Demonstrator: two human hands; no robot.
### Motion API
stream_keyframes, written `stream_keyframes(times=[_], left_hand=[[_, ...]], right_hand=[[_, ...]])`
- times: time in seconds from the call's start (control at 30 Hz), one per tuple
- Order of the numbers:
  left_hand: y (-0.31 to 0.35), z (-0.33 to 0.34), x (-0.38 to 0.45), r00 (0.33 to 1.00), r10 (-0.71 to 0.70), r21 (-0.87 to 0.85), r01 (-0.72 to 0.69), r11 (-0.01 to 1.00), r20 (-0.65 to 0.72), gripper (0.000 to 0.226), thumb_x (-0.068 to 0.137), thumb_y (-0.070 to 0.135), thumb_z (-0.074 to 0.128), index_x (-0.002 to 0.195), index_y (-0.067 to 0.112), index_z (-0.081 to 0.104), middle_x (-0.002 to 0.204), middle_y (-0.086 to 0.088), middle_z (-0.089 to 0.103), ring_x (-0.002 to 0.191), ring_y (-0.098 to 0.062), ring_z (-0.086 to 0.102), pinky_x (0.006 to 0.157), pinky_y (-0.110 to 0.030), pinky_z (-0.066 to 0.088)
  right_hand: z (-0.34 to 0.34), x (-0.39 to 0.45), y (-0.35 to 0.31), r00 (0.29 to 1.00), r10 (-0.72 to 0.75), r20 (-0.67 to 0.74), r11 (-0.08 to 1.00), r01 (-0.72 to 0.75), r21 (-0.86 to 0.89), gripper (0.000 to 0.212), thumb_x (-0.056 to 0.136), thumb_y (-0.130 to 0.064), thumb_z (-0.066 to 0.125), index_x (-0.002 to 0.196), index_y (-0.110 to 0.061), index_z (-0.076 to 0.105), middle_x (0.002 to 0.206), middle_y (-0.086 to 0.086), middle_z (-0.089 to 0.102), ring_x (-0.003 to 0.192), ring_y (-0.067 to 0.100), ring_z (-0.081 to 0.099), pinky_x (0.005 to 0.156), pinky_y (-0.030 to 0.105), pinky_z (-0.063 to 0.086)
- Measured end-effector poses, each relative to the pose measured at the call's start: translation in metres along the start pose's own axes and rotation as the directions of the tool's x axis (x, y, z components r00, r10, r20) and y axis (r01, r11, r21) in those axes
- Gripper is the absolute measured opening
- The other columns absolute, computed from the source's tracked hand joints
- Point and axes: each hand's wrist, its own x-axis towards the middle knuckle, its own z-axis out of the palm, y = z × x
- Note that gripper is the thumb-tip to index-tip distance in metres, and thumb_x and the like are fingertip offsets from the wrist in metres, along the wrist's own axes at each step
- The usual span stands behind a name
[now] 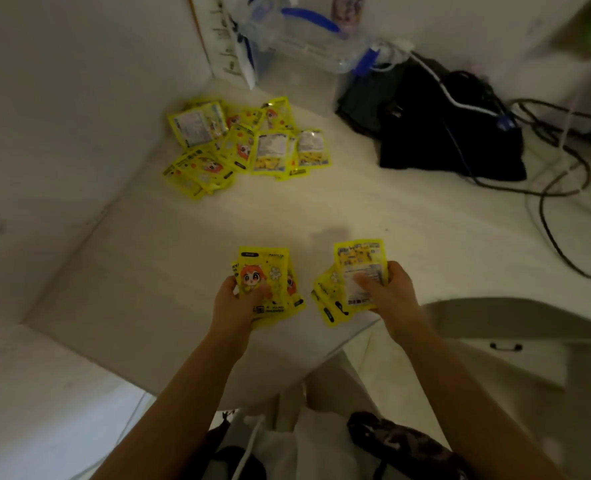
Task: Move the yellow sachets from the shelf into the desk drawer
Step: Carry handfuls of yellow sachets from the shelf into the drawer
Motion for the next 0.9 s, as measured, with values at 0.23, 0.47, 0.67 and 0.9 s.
stream_keyframes(times=[0.23,0.47,0.67,0.9], left_hand=[[-0.029,0.025,-0.022,0.968,0.035,0.277,-0.106,0.955,0.248,0.03,0.08,0.0,0.069,0.104,0.017,0.062,0.104,-0.011,0.07,0.099,-0.037,0.066,0.083,-0.058,0.054],[-0.065,0.083,-0.057,0.886,-0.031,0.413,-0.185,0.892,0.463,0.032,0.081,-0.002,0.068,0.106,0.017,0.061,0.102,-0.007,0.07,0.095,-0.028,0.066,0.083,-0.046,0.055],[-0.125,0.132,-0.112,0.81,-0.12,0.539,-0.264,0.8,0.574,0.037,0.078,0.003,0.072,0.108,0.022,0.058,0.104,-0.002,0.069,0.095,-0.023,0.066,0.083,-0.042,0.054],[-0.213,0.175,-0.202,0.763,-0.195,0.591,-0.284,0.755,0.616,0.034,0.079,0.001,0.071,0.099,0.026,0.059,0.098,-0.001,0.071,0.092,-0.024,0.068,0.084,-0.045,0.056]], right_hand=[[-0.051,-0.057,0.051,0.981,0.055,-0.188,0.992,-0.033,0.12,0.023,0.08,-0.013,0.071,0.096,-0.015,0.055,0.099,0.015,0.066,0.092,0.035,0.067,0.076,0.059,0.056],[-0.115,-0.12,0.107,0.93,0.134,-0.342,0.962,-0.039,0.271,0.036,0.081,-0.01,0.07,0.111,-0.011,0.049,0.104,0.014,0.066,0.095,0.034,0.067,0.079,0.06,0.055],[-0.172,-0.19,0.167,0.852,0.249,-0.46,0.899,-0.027,0.436,0.037,0.084,-0.003,0.066,0.114,-0.011,0.045,0.1,0.012,0.064,0.092,0.033,0.066,0.081,0.059,0.054],[-0.249,-0.271,0.244,0.79,0.328,-0.517,0.847,-0.003,0.532,0.029,0.085,-0.004,0.064,0.107,-0.015,0.049,0.106,0.02,0.064,0.099,0.042,0.064,0.08,0.062,0.053]])
